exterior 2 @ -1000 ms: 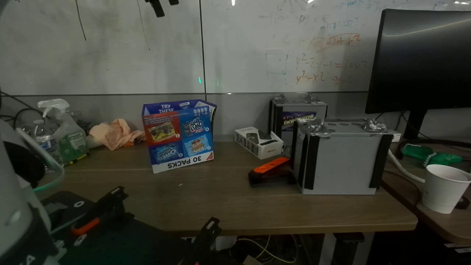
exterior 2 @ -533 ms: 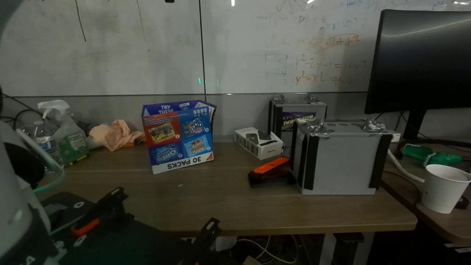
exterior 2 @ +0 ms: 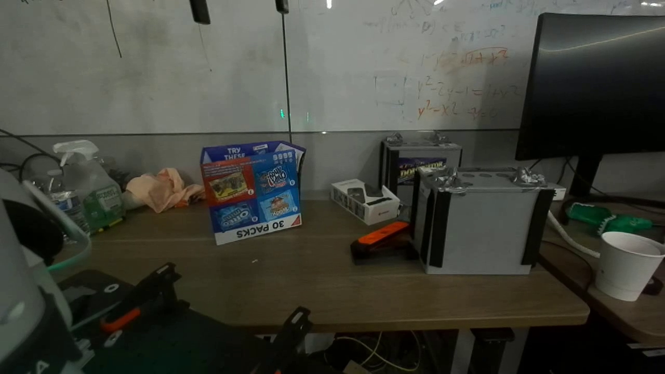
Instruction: Put the ropes in the box, one at a time
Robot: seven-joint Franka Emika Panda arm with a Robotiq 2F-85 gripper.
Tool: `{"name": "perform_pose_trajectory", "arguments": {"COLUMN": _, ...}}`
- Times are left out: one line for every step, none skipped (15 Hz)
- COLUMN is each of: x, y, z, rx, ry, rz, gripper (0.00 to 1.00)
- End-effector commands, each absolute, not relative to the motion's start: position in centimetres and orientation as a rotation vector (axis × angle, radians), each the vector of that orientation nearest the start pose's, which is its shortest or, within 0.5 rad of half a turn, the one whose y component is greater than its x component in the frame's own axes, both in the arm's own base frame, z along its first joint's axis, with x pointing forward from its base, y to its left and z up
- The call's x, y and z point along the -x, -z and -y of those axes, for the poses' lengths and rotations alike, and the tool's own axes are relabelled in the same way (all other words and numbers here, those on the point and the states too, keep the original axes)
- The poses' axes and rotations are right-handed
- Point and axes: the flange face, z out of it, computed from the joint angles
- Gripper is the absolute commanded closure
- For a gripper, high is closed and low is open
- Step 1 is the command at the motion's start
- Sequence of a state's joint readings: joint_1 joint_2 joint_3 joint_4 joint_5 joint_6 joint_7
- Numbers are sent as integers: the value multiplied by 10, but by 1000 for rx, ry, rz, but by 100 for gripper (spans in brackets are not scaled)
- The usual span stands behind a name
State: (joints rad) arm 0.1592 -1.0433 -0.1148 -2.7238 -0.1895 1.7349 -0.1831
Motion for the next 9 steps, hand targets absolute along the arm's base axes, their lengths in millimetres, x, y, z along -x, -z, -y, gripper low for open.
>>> {"name": "perform_pose_trajectory", "arguments": {"x": -239, "y": -504, "z": -5, "rx": 3127, "ry": 114, "rz": 670, "gripper": 0}}
{"name": "perform_pose_trajectory", "arguments": {"x": -234, "y": -503, "z": -7, "rx": 3101, "ry": 130, "rz": 665, "gripper": 0}}
{"name": "perform_pose_trajectory", "arguments": {"x": -232, "y": -505, "z": -8, "rx": 3070, "ry": 143, "rz": 628, "gripper": 0}}
{"name": "perform_pose_trajectory", "arguments": {"x": -231, "y": -506, "z": -9, "rx": 3044, "ry": 146, "rz": 574, "gripper": 0}}
{"name": "perform_pose_trajectory", "arguments": {"x": -230, "y": -506, "z": -11, "rx": 3025, "ry": 147, "rz": 539, "gripper": 0}}
{"name": "perform_pose_trajectory", "arguments": {"x": -230, "y": -508, "z": -12, "rx": 3005, "ry": 154, "rz": 514, "gripper": 0}}
{"name": "perform_pose_trajectory", "arguments": {"x": -230, "y": -508, "z": -13, "rx": 2983, "ry": 159, "rz": 491, "gripper": 0}}
{"name": "perform_pose_trajectory", "arguments": {"x": -229, "y": -509, "z": -13, "rx": 2965, "ry": 163, "rz": 473, "gripper": 0}}
{"name": "perform_pose_trajectory", "arguments": {"x": -229, "y": -509, "z": -14, "rx": 2954, "ry": 166, "rz": 461, "gripper": 0}}
